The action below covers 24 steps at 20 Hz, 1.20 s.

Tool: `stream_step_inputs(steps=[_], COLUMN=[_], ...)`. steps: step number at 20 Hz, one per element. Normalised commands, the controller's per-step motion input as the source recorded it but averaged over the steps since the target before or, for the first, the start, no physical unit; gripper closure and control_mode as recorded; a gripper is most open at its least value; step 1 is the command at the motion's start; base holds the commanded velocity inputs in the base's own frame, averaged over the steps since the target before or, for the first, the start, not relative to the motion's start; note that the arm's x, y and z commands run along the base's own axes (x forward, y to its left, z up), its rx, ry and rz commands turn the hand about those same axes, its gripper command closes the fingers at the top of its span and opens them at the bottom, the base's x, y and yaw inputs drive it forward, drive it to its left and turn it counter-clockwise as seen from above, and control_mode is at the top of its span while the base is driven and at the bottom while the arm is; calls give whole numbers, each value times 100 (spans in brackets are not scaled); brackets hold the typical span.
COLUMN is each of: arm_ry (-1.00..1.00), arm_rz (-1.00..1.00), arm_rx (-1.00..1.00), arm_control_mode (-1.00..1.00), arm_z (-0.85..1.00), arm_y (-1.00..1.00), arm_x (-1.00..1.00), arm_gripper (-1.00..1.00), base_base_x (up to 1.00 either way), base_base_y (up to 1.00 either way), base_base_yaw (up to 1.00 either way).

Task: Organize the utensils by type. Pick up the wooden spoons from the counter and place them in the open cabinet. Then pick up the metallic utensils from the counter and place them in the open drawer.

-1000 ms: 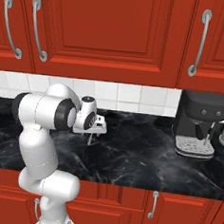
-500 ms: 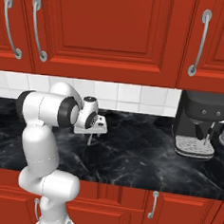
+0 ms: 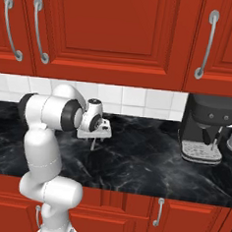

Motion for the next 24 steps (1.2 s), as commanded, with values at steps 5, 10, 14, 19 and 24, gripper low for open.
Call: stream_step_inputs(steps=[5,10,14,19,24], arm_ry=[7,4,7,1,0], arm_rz=[0,0,0,0,0], arm_rx=[0,0,0,0,0], arm_control_mode=[-100,-100,-100,-100,-100], arm_z=[-27,-30,-37,-13,30], arm_y=[-2,-16,-8,-10,-2], arm_x=[-7,-36,-48,-64,-64], arm_gripper=[100,100,100,100,100], base_base_x=[0,0,0,0,0], base_base_y=[0,0,0,0,0], base_base_yaw=[0,0,0,0,0])
